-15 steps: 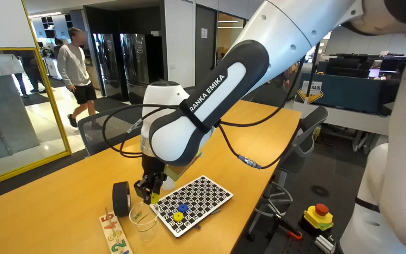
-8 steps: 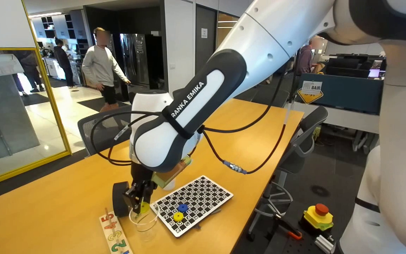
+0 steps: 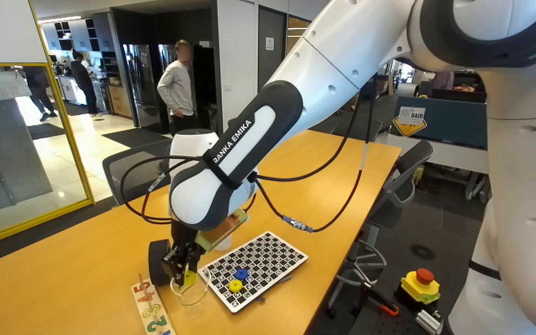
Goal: Put the tiles on the board in the cups
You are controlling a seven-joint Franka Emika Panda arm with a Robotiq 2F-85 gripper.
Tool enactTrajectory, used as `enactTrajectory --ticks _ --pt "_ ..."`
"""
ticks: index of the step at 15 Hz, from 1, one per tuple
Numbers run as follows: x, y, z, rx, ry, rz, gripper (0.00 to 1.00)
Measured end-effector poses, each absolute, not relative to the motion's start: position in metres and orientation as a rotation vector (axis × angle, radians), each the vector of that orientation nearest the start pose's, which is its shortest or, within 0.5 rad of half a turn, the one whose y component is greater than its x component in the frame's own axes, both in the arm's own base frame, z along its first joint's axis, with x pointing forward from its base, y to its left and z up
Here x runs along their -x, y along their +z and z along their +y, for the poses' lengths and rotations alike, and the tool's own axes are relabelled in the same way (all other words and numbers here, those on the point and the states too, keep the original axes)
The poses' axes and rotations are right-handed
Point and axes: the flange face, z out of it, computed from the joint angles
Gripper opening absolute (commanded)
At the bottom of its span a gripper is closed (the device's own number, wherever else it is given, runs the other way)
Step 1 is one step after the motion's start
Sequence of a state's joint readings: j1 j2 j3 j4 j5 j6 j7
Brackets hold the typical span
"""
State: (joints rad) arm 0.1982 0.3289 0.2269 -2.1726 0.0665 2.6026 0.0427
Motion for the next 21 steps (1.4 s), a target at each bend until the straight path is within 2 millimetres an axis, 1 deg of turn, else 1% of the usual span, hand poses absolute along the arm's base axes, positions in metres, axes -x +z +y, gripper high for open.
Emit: enactTrajectory --ticks 1,3,4,5,6,8,11,14,16,19,21 --pt "-0.526 0.252 0.233 2.974 -0.112 -0.461 0.69" --pt "-0.53 0.25 0.229 2.982 -0.09 -0.445 0.82" --pt "-0.531 0.249 0.226 2.985 -0.082 -0.437 0.91" --pt "-0.532 0.249 0.224 2.989 -0.077 -0.428 0.97" --pt "-0.533 0.25 0.222 2.993 -0.073 -0.418 1.0" --pt "-0.534 0.253 0.218 3.0 -0.076 -0.389 1.0" --pt "-0.531 0.266 0.213 3.011 -0.088 -0.3 1.0" --pt "-0.514 0.282 0.204 3.014 -0.048 -0.084 1.0" --pt "-0.501 0.288 0.195 3.014 -0.021 0.078 1.0" --pt "-0.483 0.29 0.18 2.993 0.014 0.312 1.0" --pt "-0.473 0.286 0.17 2.974 0.046 0.467 1.0"
